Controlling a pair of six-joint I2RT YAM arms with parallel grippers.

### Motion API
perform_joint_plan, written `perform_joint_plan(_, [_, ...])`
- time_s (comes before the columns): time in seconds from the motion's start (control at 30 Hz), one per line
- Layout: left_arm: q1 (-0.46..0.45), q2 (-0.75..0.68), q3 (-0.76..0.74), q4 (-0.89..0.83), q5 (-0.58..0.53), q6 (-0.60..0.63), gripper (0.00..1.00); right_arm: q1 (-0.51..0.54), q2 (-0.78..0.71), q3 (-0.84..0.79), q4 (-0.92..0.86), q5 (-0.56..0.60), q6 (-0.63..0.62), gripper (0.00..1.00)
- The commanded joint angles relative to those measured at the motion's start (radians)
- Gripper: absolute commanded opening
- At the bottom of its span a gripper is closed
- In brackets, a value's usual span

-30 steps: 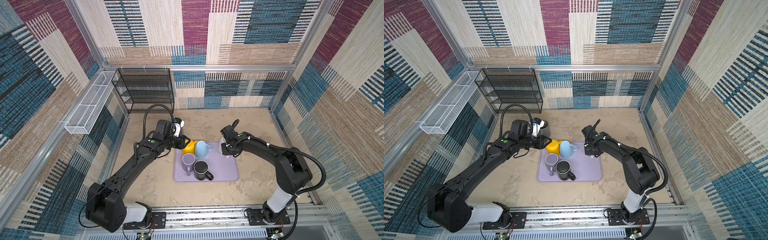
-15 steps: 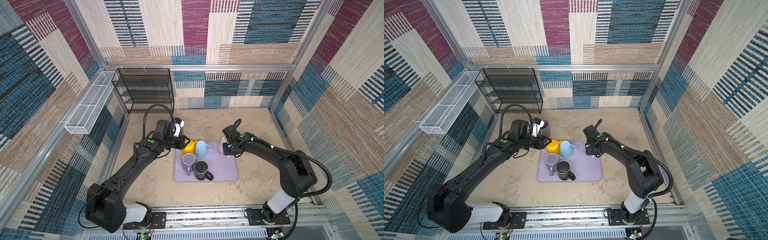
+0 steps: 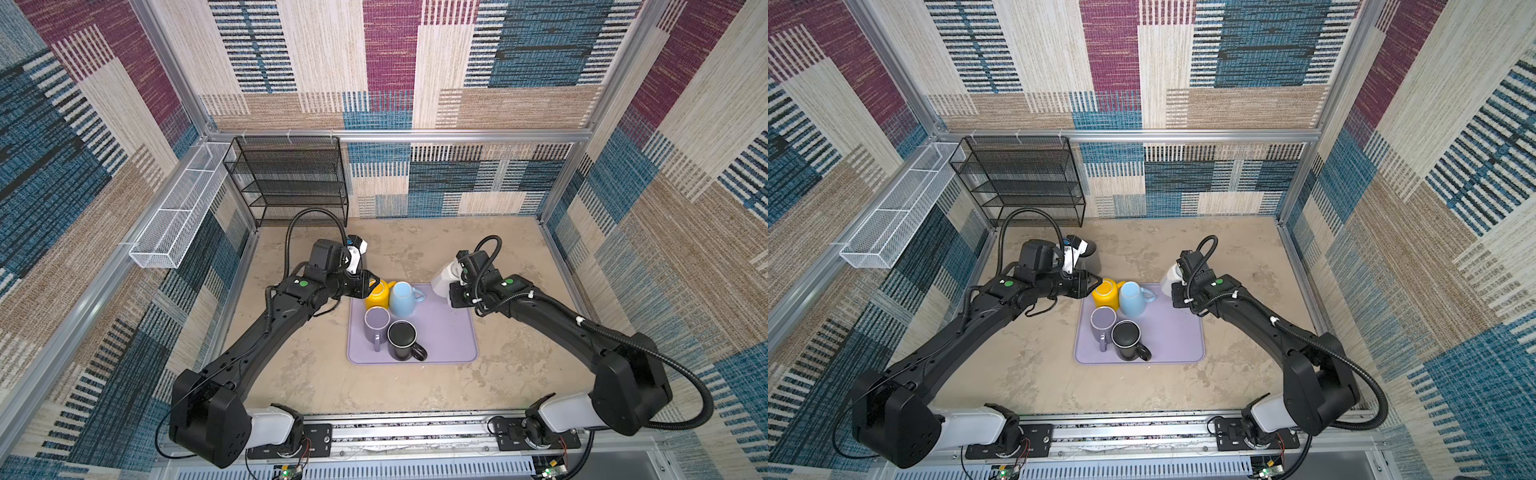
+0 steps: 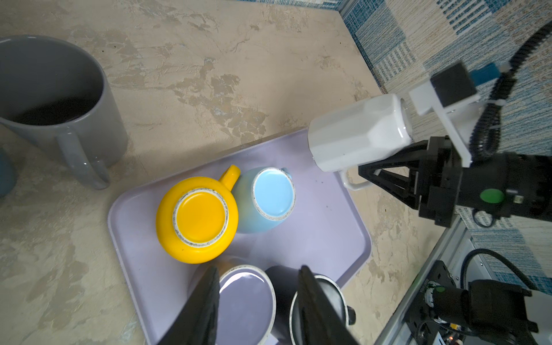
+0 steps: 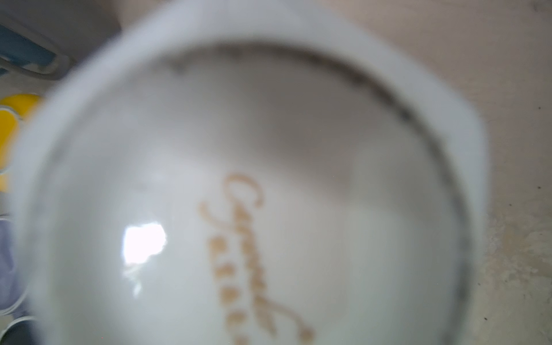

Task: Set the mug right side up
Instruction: 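Lift the white mug off the tray with the right gripper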

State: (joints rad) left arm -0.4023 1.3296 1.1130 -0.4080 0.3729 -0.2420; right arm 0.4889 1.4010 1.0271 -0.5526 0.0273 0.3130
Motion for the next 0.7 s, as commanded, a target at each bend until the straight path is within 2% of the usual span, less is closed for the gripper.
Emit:
perform_joint_plan(0.0, [0.0,-0.01,0.004,0.018,0.004,-0.007,0.4,-0.001,-0.068,-0.027,0.185,-0.055,-0.031,0.0])
perform_joint_plan(0.23, [-0.001,-0.011,0.004,0.041,0.046,-0.021,0.4,-0.001,-0.2,-0.118,0.413,-0.239,-0.086,0.0])
perform_joint_plan(0.47, [0.0,-0.029,-0.004,0.063,0.06,-0.036,0.42,-0.001,-0.244,-0.102,0.477,-0.349,-0.097,0.0])
perform_joint_plan(0.67, [0.0,-0.04,-0.025,0.138,0.13,-0.063,0.42,0.0,-0.276,-0.119,0.564,-0.433,-0.082,0.0])
